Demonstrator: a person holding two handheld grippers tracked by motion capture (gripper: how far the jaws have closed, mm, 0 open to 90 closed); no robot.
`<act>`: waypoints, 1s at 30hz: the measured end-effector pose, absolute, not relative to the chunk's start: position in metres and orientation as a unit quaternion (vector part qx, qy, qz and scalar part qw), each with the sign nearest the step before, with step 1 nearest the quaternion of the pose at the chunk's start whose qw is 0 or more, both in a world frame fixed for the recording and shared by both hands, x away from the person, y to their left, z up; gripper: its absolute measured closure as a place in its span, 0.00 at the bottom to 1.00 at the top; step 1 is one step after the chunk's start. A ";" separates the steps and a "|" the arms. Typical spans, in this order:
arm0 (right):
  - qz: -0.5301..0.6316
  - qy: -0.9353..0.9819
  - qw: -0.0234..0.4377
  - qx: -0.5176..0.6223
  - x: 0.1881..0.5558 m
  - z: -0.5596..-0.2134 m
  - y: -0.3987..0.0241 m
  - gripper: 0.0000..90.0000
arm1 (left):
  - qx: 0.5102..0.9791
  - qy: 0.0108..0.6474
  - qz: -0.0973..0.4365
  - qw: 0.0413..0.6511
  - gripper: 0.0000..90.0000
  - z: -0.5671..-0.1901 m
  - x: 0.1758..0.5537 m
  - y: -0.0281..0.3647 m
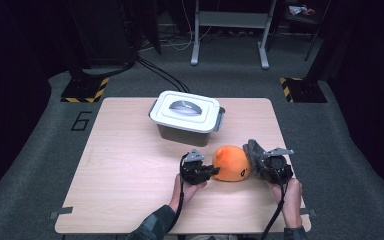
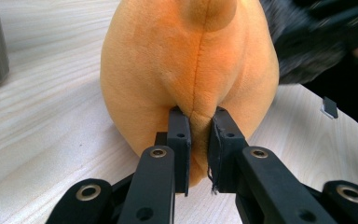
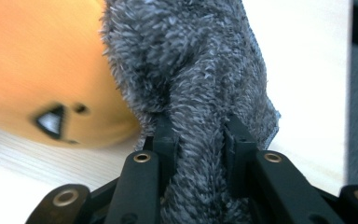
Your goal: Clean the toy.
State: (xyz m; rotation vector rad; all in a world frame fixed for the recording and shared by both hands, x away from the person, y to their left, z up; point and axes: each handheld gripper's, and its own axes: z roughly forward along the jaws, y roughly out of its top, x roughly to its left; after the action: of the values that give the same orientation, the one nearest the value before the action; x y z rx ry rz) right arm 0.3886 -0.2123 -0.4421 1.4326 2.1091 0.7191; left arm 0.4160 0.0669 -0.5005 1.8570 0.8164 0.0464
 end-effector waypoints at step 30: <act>0.284 0.783 0.226 0.505 0.403 -0.448 -0.191 0.80 | 0.755 0.365 -0.019 0.544 0.50 -0.514 0.418 0.070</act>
State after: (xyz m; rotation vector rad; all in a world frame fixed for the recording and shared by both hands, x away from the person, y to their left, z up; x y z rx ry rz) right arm 0.4030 -0.1907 -0.4483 1.3911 2.1593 0.7823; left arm 0.4185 0.0704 -0.5141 1.7923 0.8672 -0.0461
